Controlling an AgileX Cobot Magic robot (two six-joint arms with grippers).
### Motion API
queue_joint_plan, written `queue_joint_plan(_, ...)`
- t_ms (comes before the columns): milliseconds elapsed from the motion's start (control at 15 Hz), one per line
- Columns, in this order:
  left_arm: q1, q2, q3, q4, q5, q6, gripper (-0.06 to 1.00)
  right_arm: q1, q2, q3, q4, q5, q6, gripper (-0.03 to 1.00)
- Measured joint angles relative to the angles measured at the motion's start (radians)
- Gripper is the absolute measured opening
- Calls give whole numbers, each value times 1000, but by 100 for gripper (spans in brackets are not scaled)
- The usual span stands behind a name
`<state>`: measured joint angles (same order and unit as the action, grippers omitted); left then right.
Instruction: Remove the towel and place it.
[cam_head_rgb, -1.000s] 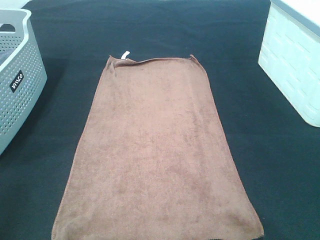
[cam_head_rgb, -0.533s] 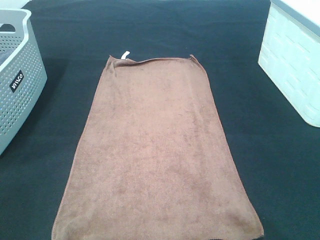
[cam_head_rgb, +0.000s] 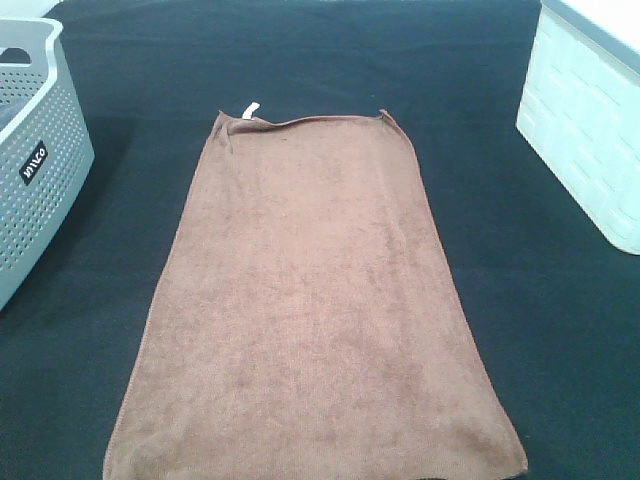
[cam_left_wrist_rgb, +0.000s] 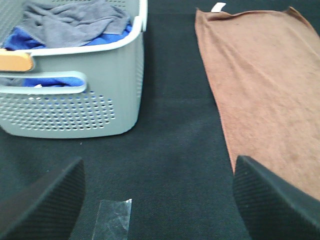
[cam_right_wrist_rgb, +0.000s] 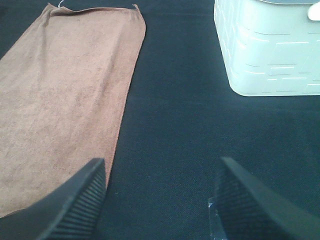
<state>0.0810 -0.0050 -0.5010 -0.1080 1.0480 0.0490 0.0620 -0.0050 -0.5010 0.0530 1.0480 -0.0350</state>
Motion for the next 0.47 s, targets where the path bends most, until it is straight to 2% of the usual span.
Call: queue_joint_plan(467, 0, 0, 3, 3, -1, -10, 76, 0, 0, 0, 0, 0, 0, 58)
